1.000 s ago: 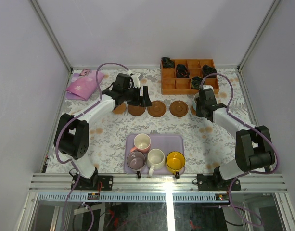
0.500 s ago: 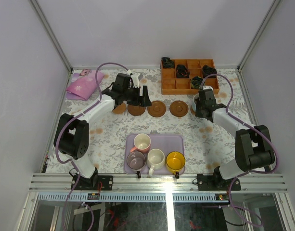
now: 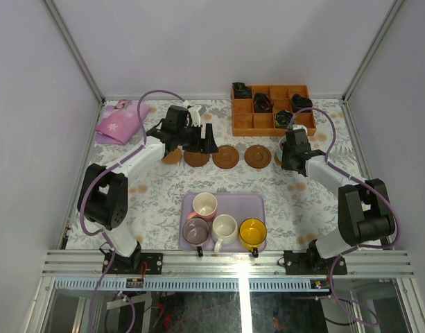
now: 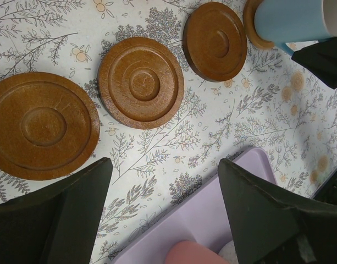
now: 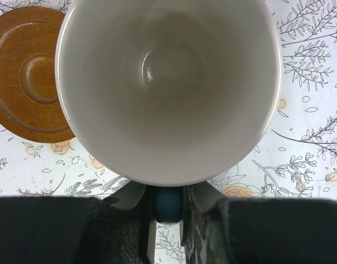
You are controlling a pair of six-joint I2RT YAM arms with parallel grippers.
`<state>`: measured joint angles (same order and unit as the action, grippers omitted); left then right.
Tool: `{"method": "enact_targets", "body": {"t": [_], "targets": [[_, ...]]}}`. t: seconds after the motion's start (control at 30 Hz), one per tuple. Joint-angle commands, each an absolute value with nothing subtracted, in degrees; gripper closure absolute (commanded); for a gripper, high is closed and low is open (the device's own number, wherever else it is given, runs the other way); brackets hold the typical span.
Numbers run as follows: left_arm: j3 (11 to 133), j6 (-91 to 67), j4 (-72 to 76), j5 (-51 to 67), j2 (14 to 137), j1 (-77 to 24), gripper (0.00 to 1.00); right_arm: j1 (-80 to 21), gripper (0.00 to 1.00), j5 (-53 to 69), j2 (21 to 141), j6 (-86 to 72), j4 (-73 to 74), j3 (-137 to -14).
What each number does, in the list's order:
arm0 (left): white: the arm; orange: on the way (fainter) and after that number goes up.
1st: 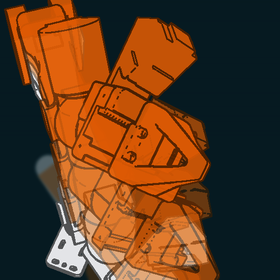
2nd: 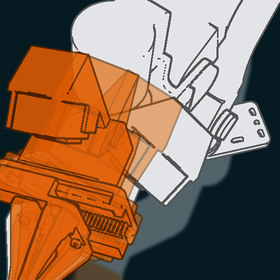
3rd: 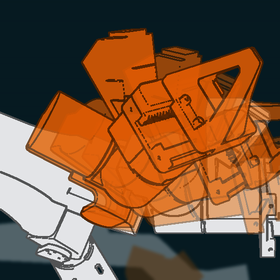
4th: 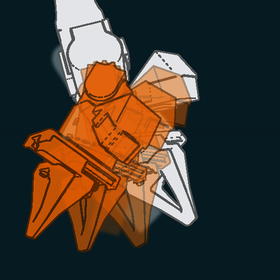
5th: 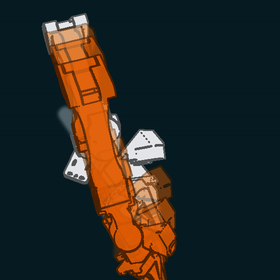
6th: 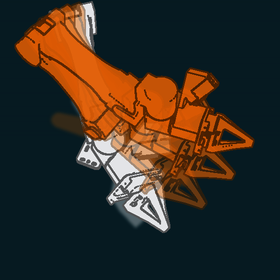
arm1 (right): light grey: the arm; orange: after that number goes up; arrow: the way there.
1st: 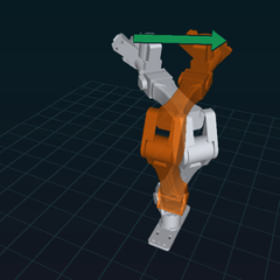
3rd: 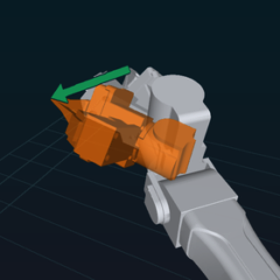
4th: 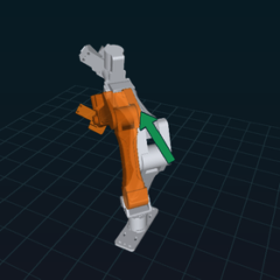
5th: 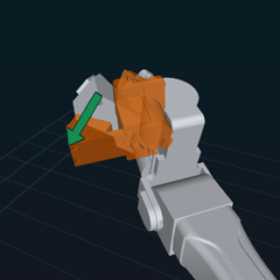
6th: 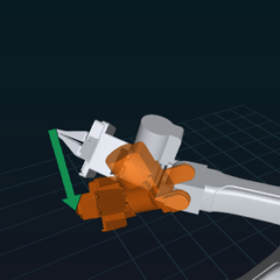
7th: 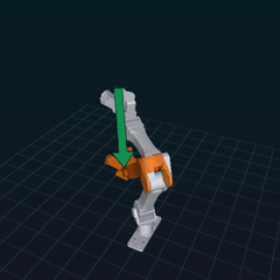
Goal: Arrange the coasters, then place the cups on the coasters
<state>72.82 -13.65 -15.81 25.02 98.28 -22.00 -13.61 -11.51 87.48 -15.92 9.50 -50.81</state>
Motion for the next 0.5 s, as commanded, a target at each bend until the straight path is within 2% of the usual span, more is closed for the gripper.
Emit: {"method": "enact_targets", "body": {"t": [0.0,0.37,0.47], "targets": [[72.41,-12.93,-13.98,24.95,97.46,-21.53,0.22,-13.62,1.0,-14.6,86.99,-16.78,4.06,-51.7],[72.27,-12.92,-13.97,25.31,97.94,-21.49,0.22,-13.63,1.0,-14.71,88.62,-17.2,3.92,-52.37],[72.29,-12.85,-13.97,25.31,98.03,-21.54,0.22,-13.58,0.95,-14.31,89.0,-17.49,3.91,-52.48]]}}
